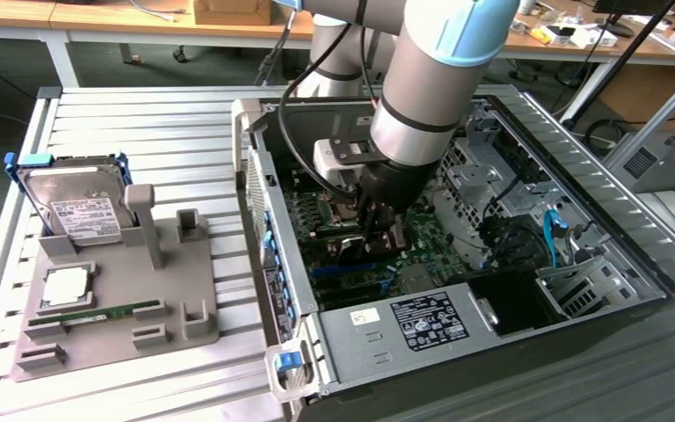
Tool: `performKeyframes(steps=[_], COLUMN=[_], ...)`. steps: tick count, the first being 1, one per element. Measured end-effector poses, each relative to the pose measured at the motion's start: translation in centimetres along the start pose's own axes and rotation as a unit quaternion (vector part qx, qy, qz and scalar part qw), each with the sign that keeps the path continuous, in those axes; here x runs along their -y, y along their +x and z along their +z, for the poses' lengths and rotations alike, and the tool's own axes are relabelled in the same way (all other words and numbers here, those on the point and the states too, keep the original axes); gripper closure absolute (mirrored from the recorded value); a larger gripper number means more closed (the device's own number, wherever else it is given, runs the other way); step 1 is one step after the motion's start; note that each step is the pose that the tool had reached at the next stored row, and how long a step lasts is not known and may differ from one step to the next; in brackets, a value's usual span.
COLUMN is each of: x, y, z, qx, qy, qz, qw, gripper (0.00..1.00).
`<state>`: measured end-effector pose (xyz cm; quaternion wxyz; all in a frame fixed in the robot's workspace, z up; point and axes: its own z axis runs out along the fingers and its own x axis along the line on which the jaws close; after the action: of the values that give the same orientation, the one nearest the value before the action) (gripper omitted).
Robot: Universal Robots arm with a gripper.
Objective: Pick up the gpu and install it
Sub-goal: 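Insert the gpu into the slot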
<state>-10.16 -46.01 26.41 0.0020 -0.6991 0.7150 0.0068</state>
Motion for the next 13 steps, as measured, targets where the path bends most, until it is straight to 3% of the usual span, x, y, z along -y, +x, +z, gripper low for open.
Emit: performKeyframes(steps=[3,13], x=[-0.01,-0.01], y=[-0.09,-0.21], z=[-0.01,0.01], qx=[-0.0040,-0.0042], qy=[0.0001,0.0001], qz=[-0.001,-0.001], qw=[1.0000,1.0000], gripper=[0.73,0.73])
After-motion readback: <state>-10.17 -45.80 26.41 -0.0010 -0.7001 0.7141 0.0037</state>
